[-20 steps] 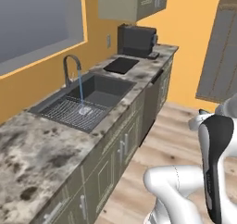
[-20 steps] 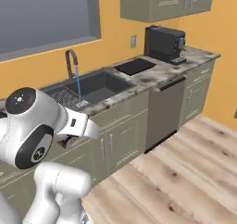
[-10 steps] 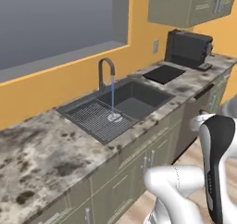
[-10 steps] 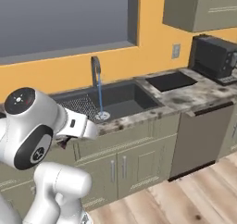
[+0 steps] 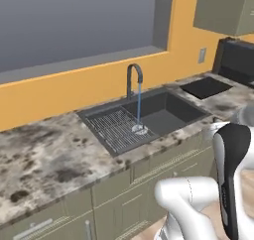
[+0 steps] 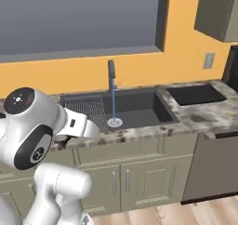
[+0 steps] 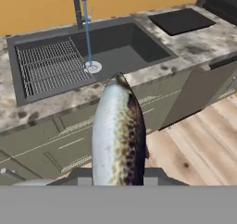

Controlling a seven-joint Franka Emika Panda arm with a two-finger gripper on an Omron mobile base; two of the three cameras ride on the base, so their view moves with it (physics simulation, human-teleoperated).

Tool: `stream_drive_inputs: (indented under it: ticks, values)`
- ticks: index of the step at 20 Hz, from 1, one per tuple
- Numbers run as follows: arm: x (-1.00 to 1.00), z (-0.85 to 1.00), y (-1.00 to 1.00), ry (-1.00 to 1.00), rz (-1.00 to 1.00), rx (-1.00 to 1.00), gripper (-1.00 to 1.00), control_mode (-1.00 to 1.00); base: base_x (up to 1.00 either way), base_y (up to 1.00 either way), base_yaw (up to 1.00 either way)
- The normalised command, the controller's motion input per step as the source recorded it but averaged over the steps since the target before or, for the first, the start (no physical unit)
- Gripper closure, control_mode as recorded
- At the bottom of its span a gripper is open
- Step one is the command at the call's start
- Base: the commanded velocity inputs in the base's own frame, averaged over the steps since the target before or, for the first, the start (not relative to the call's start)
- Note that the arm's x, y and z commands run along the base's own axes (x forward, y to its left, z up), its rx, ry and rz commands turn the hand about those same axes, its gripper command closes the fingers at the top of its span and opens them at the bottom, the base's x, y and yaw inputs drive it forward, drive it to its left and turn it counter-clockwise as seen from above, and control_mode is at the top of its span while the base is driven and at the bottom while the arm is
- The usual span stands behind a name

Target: Take the fish out of the fridge, briefly rinse it in the sink, and place it on the tray next to the sink.

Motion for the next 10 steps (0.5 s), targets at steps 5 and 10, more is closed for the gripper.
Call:
stream_drive_inputs:
  ticks: [5, 10]
  values:
    - [0.00, 0.00, 0.00, 0.00, 0.00, 0.00, 1.00, 1.00, 0.21, -0.65, 0.38]
    - [0.00, 0.00, 0.00, 0.00, 0.00, 0.00, 1.00, 1.00, 0.05, -0.33, 0.53]
